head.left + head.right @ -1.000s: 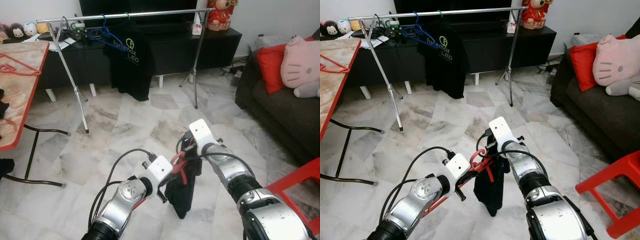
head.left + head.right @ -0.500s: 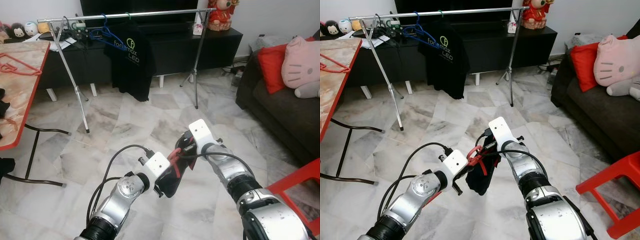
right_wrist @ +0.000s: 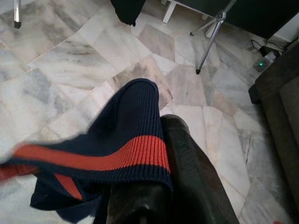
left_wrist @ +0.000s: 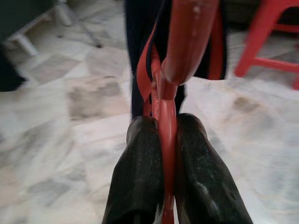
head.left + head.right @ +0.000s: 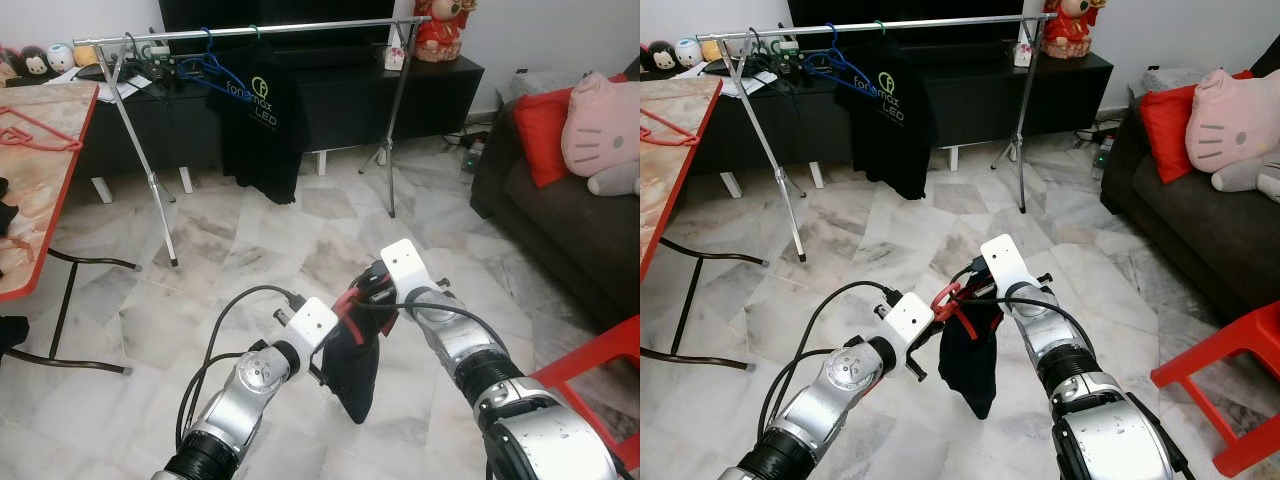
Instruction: Hang hanger
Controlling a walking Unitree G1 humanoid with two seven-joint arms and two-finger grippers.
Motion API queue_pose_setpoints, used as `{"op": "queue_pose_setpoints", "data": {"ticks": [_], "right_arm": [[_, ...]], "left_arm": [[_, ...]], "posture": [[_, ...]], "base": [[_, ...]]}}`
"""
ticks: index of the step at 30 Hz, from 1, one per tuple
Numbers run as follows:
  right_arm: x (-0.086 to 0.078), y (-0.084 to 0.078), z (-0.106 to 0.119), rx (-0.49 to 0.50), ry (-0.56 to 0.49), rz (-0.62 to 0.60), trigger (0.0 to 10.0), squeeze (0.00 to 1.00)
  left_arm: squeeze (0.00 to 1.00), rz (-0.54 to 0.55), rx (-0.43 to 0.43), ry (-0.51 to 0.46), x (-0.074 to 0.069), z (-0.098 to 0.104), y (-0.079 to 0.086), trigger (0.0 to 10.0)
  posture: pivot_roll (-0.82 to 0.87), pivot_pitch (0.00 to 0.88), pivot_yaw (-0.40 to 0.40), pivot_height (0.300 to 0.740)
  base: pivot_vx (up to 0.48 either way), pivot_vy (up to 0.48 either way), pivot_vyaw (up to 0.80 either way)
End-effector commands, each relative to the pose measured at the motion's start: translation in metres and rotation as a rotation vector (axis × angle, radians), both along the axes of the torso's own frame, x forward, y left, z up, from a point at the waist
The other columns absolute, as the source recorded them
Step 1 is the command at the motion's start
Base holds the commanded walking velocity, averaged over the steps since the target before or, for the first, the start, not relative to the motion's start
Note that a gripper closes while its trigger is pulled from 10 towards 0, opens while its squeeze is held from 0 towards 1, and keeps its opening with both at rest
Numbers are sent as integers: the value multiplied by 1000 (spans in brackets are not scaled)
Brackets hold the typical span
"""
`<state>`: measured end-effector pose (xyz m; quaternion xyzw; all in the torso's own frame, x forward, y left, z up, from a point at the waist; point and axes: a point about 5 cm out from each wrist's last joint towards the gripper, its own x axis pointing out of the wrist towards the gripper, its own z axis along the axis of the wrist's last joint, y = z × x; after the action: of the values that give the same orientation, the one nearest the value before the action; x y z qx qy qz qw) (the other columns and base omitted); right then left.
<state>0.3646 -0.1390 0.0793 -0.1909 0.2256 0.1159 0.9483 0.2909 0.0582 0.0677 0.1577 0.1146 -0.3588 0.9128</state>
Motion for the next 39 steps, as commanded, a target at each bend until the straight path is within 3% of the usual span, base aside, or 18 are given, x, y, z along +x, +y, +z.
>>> {"op": "queue_pose_setpoints", "data": {"ticks": [1, 6, 10, 14, 18, 20, 22, 26, 28, 31, 34, 36, 37, 39], "right_arm": [[2, -5, 4, 12, -13, -7, 10000, 0], [3, 5, 9, 30, -35, 55, 10000, 0], [4, 5, 9, 29, -34, 72, 10000, 0], [4, 3, 10, 23, -33, 62, 10000, 0], [4, 2, 10, 21, -32, 54, 10000, 0], [4, 1, 9, 20, -29, 52, 10000, 0], [4, 1, 8, 19, -27, 52, 10000, 0], [3, 3, 8, 19, -25, 61, 10000, 0], [3, 3, 8, 20, -25, 62, 10000, 0], [3, 4, 8, 18, -25, 75, 10000, 0], [3, 4, 8, 16, -24, 78, 10000, 0], [3, 5, 8, 11, -20, 86, 10000, 0], [3, 5, 8, 7, -19, 91, 10000, 0], [3, 5, 7, -4, -16, 102, 10000, 0]], "left_arm": [[0, -35, -29, 25, -4, -1, -1, 10000], [0, -136, -124, 80, -16, 1, -15, 10000], [0, -126, -123, 80, -14, 2, -14, 10000], [0, 72, 40, 5, 5, -5, 6, 10000], [0, 261, 76, -35, 20, 0, 27, 10000], [0, 268, 95, -49, 22, 1, 30, 10000], [0, 252, 110, -52, 21, 1, 30, 10000], [0, 72, 14, 11, 7, -3, 11, 10000], [0, 35, -1, 21, 4, -3, 8, 10000], [0, -185, -157, 123, -19, 2, -10, 10000], [0, -240, -192, 160, -26, 3, -14, 10000], [0, -236, -145, 157, -24, 0, -11, 10000], [0, -187, -48, 138, -18, -8, -5, 10000], [0, -194, 2, 134, -17, -12, -1, 10000]], "posture": [[-13, 0, -87, 740], [-15, 0, -86, 740], [-15, 0, -86, 740], [-14, 0, -87, 740], [-17, 0, -87, 740], [-15, 0, -88, 740], [-13, 0, -88, 740], [-14, 0, -87, 740], [-14, 0, -87, 740], [-16, 0, -88, 740], [-15, 0, -88, 740], [-15, 0, -88, 740], [-15, 0, -88, 740], [-15, 0, -89, 740]], "base": [[0, 0, 0], [0, 0, 0], [0, 0, 0], [0, 0, 0], [0, 0, 0], [0, 0, 0], [0, 0, 0], [0, 0, 0], [0, 0, 0], [0, 0, 0], [0, 0, 0], [0, 0, 0], [0, 0, 0], [0, 0, 0]]}}
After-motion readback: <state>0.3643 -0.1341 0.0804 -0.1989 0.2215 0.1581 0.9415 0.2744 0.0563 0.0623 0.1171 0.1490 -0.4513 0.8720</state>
